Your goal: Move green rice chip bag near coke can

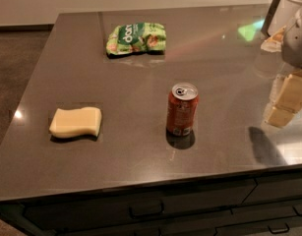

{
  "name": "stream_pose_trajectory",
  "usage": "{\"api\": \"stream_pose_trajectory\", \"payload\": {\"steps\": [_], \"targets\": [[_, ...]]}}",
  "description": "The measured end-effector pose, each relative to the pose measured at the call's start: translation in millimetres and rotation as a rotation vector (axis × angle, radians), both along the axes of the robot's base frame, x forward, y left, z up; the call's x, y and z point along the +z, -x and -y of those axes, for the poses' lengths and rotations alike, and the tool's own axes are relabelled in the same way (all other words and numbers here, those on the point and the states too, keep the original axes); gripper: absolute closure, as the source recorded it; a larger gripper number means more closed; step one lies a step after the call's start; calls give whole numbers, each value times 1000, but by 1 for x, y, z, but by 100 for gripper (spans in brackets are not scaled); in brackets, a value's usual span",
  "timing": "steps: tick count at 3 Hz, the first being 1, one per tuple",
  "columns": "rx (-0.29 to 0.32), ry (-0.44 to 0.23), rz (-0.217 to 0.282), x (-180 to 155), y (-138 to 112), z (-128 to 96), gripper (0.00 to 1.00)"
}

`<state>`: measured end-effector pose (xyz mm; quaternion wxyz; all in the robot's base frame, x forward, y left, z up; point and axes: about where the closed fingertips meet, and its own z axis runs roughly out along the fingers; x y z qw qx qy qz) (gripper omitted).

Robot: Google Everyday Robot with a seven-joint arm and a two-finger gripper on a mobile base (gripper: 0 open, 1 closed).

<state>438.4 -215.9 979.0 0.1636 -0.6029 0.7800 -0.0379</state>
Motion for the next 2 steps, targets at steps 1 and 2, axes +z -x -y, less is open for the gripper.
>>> {"api": "stream_pose_trajectory", "payload": {"steps": [1,2], "targets": [[5,-11,9,1,-6,-3,0],[16,-27,23,-2,-25,-12,0]]}}
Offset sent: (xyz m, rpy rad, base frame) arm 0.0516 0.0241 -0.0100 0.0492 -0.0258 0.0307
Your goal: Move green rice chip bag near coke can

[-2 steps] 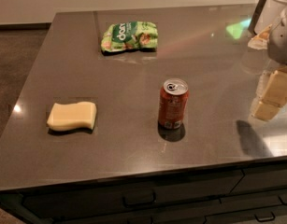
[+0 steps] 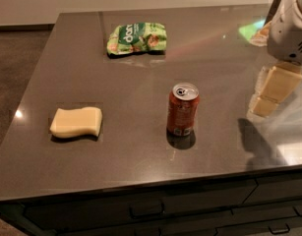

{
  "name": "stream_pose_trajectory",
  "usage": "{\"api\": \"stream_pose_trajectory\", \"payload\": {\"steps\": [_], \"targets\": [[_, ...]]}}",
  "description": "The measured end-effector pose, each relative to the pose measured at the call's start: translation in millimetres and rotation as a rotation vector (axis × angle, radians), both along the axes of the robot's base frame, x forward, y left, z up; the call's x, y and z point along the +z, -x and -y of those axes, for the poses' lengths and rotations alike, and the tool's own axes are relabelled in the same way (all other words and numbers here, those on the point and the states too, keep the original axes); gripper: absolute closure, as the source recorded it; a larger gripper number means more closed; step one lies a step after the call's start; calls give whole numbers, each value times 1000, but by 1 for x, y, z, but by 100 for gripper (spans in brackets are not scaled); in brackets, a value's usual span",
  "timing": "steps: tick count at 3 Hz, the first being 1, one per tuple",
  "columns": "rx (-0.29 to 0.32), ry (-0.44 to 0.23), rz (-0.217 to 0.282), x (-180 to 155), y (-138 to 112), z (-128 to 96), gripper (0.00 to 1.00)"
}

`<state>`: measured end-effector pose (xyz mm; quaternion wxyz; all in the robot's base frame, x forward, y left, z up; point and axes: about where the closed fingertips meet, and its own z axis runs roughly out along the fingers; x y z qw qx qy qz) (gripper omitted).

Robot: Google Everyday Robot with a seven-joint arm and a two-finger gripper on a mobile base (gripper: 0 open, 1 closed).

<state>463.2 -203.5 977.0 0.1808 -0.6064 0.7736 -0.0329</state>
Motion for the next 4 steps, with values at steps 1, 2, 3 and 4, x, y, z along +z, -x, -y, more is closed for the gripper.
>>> {"api": "stream_pose_trajectory", "payload": {"steps": [1,2,3,4], "targets": [[1,-37,-7,-9,-31,-13,0],[-4,-74,-10,-16,-66,-26,0],[-27,-131,-11,-15,-99,-37,0],[-70,-193,6,-10,-138,-47,0]]}}
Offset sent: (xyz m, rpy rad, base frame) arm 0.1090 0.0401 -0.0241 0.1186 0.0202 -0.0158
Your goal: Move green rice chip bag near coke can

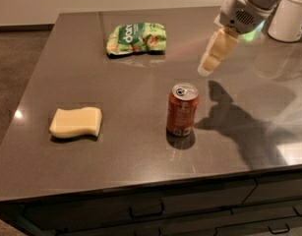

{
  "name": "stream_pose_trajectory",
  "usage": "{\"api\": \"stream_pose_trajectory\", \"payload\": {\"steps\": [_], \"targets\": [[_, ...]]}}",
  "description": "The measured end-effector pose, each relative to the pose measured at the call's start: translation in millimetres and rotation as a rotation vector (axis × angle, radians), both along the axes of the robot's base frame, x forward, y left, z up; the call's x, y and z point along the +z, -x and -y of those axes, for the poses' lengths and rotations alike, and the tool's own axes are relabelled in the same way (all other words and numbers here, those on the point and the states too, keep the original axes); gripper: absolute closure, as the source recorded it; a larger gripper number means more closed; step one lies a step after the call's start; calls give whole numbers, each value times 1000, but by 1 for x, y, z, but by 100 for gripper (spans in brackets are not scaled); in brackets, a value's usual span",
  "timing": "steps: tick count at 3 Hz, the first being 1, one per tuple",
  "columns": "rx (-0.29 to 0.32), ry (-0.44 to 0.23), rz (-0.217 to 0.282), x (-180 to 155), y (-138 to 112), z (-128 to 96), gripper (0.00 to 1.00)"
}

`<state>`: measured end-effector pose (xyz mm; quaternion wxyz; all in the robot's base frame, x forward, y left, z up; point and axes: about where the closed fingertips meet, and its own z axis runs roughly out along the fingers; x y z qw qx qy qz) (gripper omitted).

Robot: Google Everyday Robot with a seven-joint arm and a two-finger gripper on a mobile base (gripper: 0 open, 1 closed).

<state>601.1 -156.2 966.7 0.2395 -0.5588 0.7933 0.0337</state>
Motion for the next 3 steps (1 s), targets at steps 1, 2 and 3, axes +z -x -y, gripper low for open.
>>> {"api": "stream_pose_trajectory", "payload": {"steps": [1,2,3], "targets": [[-37,-43,14,1,-31,-12,0],[-99,-78,29,-7,-52,-22,0],[-169,-111,50,-17,-71,-34,0]]}}
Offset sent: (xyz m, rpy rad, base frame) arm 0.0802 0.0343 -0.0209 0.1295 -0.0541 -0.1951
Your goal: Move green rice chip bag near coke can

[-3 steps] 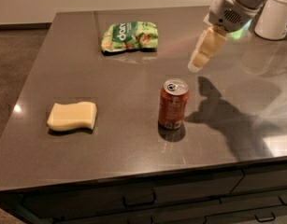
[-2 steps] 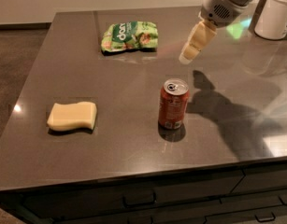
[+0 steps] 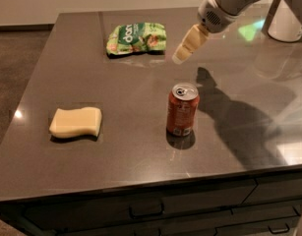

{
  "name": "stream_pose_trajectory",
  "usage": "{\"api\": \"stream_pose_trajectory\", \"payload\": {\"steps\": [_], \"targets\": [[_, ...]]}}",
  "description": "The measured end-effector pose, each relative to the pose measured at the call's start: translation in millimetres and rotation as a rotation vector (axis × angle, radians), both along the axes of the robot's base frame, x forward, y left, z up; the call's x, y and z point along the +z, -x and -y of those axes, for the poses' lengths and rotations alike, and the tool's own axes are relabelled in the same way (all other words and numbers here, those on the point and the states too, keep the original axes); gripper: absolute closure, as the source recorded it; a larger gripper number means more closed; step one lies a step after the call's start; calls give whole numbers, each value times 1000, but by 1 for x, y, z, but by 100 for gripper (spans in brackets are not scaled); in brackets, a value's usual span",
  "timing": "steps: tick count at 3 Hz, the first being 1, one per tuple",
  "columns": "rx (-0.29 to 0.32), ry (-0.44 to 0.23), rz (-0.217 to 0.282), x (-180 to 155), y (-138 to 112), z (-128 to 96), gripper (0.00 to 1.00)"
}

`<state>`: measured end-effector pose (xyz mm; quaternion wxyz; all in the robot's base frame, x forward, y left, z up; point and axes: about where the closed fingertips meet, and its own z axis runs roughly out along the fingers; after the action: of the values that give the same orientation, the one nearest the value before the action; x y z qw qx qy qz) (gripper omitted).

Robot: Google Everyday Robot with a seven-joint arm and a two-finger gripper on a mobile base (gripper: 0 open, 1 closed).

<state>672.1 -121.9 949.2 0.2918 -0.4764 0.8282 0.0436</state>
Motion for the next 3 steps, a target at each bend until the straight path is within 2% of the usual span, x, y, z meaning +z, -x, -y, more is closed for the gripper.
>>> {"api": "stream_pose_trajectory", "payload": {"steps": [2,3], "targets": [[-134,-96,34,-19,-27,-27,0],[-197,-154,67,-29,-40,-37,0]]}}
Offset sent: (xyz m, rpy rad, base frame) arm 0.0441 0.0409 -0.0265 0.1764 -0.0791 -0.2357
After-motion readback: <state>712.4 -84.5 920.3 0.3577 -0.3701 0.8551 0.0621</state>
